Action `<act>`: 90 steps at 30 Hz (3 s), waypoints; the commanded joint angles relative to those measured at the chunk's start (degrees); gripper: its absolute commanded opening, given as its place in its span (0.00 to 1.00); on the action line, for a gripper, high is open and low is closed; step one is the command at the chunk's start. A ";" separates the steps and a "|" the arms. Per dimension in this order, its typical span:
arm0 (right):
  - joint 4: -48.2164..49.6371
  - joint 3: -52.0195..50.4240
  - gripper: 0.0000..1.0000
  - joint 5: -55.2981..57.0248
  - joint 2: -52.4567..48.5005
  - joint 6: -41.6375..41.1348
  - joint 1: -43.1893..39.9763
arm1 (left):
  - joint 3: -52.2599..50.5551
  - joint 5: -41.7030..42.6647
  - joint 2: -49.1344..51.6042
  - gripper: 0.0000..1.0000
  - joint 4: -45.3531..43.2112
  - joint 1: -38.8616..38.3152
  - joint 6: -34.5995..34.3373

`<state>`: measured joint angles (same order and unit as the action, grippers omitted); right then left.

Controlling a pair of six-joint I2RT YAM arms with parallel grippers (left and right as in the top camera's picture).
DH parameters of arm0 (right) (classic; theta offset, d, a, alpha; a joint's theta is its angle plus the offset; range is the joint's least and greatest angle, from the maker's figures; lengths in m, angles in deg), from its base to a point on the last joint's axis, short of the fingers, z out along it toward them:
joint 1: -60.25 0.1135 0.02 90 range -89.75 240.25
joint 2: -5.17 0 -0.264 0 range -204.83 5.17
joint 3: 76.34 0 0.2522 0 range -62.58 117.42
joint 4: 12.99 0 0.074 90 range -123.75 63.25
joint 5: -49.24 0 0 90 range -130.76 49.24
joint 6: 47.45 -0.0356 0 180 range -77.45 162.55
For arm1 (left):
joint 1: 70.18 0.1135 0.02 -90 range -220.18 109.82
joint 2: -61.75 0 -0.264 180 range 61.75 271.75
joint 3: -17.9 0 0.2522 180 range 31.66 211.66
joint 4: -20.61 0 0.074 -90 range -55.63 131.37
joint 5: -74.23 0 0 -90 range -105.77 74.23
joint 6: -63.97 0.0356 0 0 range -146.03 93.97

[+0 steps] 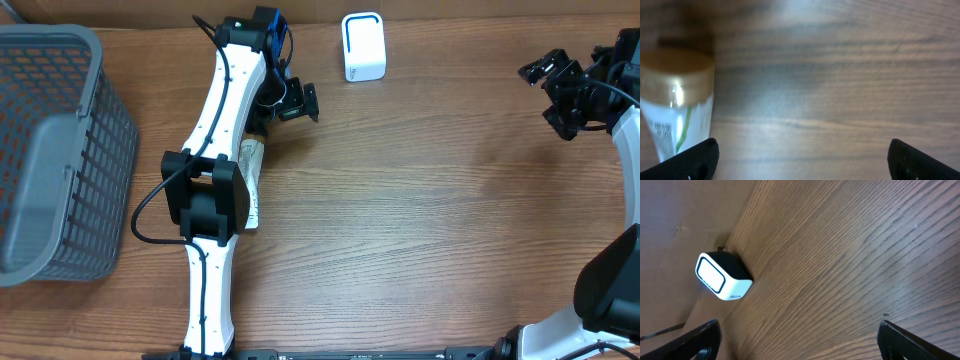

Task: Scan the item barcode

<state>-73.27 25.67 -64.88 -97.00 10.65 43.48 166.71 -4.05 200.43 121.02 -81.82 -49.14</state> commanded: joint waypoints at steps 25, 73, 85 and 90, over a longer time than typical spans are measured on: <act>0.11 1.07 1.00 0.55 0.37 0.46 0.00 | -12.07 -15.28 -34.01 0.99 10.19 12.26 3.82; 0.11 1.07 1.00 0.55 0.37 0.46 0.00 | -65.22 -10.97 -31.36 0.56 -48.43 6.62 10.32; 0.11 1.07 1.00 0.55 0.37 0.46 0.00 | -65.59 -14.12 -28.98 0.45 -49.79 6.62 10.32; 0.11 1.07 1.00 0.55 0.37 0.46 0.00 | -65.51 -11.08 -28.98 0.26 -48.76 6.62 10.29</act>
<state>-73.27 25.65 -64.71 -97.00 10.67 43.48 102.03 -16.66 170.53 71.56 -75.04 -39.22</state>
